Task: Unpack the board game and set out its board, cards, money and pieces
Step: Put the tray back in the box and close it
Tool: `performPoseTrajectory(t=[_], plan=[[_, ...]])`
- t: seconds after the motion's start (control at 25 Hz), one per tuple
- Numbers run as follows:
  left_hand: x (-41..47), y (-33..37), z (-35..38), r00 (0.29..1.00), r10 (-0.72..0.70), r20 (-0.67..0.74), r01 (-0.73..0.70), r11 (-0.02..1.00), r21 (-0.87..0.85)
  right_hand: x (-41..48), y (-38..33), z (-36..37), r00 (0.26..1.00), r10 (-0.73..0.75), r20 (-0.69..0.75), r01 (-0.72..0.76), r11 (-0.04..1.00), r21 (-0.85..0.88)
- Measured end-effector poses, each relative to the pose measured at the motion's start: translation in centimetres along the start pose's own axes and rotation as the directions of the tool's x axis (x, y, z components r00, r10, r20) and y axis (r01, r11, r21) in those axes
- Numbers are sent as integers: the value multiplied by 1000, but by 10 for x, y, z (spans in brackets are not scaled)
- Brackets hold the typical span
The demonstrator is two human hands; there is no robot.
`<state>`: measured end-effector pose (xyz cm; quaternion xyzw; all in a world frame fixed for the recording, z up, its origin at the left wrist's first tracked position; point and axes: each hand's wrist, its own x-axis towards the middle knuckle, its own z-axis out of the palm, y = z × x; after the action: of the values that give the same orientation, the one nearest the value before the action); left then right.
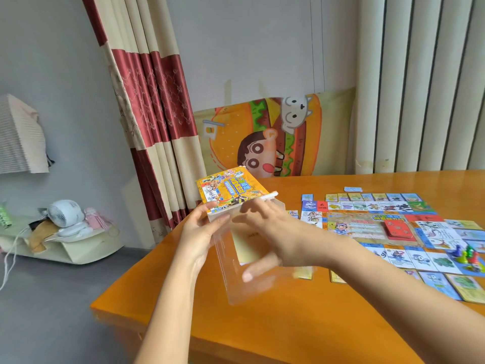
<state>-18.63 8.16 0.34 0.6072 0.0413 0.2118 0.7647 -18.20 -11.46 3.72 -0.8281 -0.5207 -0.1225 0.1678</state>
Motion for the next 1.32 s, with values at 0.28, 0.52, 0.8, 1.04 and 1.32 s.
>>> performPoseTrajectory(t=[0.28,0.52,0.8,1.04,1.32], plan=[[4,-2,-9,994,-13,-104,9,999,-38,-16,12,6,998,-66,13,67,964,-258],[1,0,-12,999,-37,-6,38,996,77,-15,20,14,990,-142,-7,125,892,-435],[-2,2,-3,999,25,37,-28,997,73,-10,23,7,999,-19,43,32,944,-327],[-5,-2,4,997,-30,68,31,999,-21,-5,36,9,982,-80,-173,-9,889,-459],[-4,-8,10,982,73,-176,-108,974,-200,-10,18,26,659,740,-134,-243,378,893]])
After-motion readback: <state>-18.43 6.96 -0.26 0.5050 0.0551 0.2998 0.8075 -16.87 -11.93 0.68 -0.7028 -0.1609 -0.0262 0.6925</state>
